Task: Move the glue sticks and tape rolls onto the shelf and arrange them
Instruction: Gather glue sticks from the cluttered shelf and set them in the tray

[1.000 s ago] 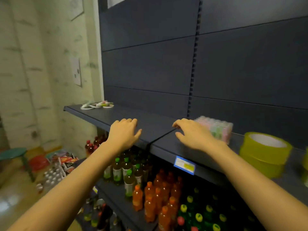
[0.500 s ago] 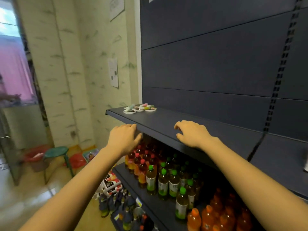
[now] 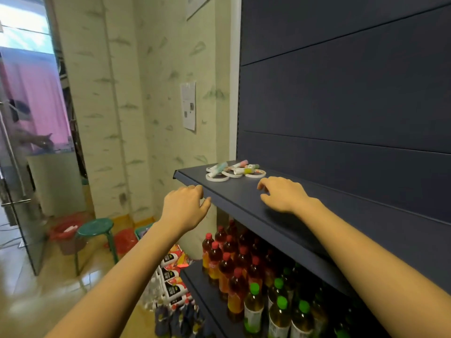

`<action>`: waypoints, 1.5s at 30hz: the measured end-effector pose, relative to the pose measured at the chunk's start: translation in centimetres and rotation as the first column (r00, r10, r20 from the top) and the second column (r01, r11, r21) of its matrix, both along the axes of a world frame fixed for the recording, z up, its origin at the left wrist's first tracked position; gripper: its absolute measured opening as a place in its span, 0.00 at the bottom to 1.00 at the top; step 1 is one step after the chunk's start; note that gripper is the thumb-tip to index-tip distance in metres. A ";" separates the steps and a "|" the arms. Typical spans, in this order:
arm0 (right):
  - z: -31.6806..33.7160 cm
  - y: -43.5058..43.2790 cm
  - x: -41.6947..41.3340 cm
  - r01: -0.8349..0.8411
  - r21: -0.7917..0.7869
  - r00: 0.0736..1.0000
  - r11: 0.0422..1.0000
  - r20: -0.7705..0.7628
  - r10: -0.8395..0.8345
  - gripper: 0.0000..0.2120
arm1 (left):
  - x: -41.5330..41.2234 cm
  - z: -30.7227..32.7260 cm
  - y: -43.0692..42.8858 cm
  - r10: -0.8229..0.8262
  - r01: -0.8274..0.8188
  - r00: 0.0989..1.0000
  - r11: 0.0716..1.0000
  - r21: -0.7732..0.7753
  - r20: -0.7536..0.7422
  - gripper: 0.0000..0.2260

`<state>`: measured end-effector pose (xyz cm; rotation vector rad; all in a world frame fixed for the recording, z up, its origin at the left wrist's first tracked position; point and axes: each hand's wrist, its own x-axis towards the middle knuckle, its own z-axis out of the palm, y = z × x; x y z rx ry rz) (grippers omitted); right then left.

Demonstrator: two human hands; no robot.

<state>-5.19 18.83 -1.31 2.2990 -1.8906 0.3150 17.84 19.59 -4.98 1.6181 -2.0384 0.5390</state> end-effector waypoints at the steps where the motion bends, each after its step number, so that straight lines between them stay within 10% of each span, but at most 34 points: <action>1: 0.3 -1.7 0.0 0.007 -0.002 1.000 1.000 0.008 -0.007 0.15 | 0.1 0.3 -1.6 0.003 -0.003 1.000 1.000 0.006 0.000 0.15; 27: -0.5 -25.5 1.6 0.483 0.126 0.839 0.866 0.215 -0.500 0.14 | -2.5 0.6 -32.4 -0.310 0.322 0.947 0.923 0.212 -0.088 0.16; 39: -2.4 -30.3 4.3 0.734 0.327 0.477 0.596 0.375 -0.794 0.29 | -0.1 4.2 -36.5 -0.643 0.763 0.572 0.645 0.043 -0.509 0.15; 45: -1.8 -29.2 3.3 0.641 0.335 0.349 0.691 0.675 -0.651 0.17 | -0.4 5.6 -36.8 -0.689 0.846 0.450 0.532 0.026 -0.568 0.07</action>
